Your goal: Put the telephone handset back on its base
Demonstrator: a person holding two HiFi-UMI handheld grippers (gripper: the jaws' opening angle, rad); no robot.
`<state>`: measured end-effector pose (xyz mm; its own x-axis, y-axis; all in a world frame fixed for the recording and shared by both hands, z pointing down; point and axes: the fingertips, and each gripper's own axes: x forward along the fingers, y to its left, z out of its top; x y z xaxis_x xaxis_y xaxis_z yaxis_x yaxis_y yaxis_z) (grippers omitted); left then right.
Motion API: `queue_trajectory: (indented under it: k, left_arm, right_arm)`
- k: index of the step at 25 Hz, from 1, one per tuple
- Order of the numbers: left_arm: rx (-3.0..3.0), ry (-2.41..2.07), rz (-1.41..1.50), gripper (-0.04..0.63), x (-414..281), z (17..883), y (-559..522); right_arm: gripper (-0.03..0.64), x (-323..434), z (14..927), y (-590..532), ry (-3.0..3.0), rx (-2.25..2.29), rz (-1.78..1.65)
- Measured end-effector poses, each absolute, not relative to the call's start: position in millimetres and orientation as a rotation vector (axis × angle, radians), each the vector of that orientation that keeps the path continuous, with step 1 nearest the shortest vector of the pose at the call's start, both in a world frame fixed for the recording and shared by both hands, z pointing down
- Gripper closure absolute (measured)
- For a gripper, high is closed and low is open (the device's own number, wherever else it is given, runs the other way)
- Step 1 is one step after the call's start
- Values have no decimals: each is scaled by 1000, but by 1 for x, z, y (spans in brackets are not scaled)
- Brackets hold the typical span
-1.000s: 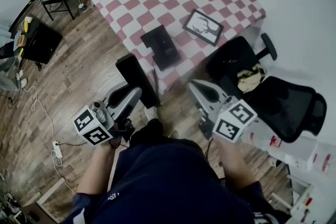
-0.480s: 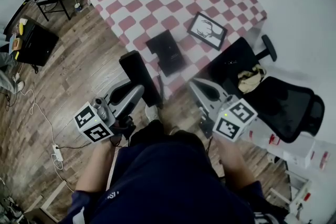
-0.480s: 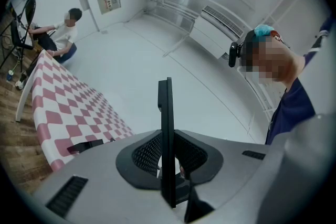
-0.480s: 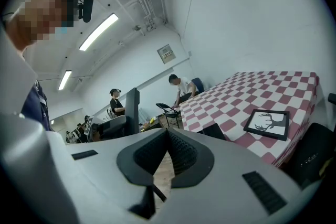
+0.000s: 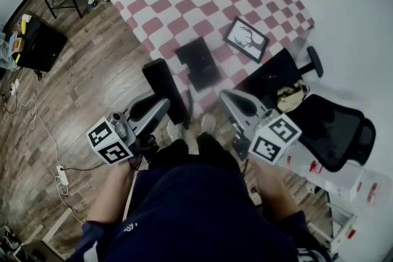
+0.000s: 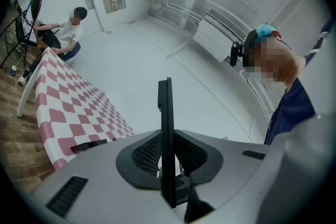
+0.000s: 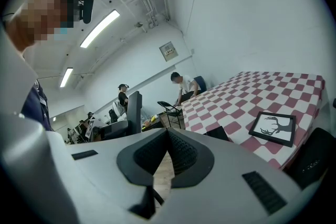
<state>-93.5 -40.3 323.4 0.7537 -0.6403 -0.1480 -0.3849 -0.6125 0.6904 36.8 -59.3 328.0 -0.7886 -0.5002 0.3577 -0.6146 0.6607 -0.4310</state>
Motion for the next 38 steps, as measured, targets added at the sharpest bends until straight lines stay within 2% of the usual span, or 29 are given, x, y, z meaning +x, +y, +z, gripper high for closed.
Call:
queue_trajectory:
  k: [18, 38]
  left_arm:
    - [2185, -864, -457, 505, -67, 368, -77]
    - [1909, -1068, -444, 505, -27, 486, -130]
  right_arm:
    - [601, 46, 362, -114, -2645, 729, 910]
    - [601, 90, 427, -177, -2528, 425, 1001]
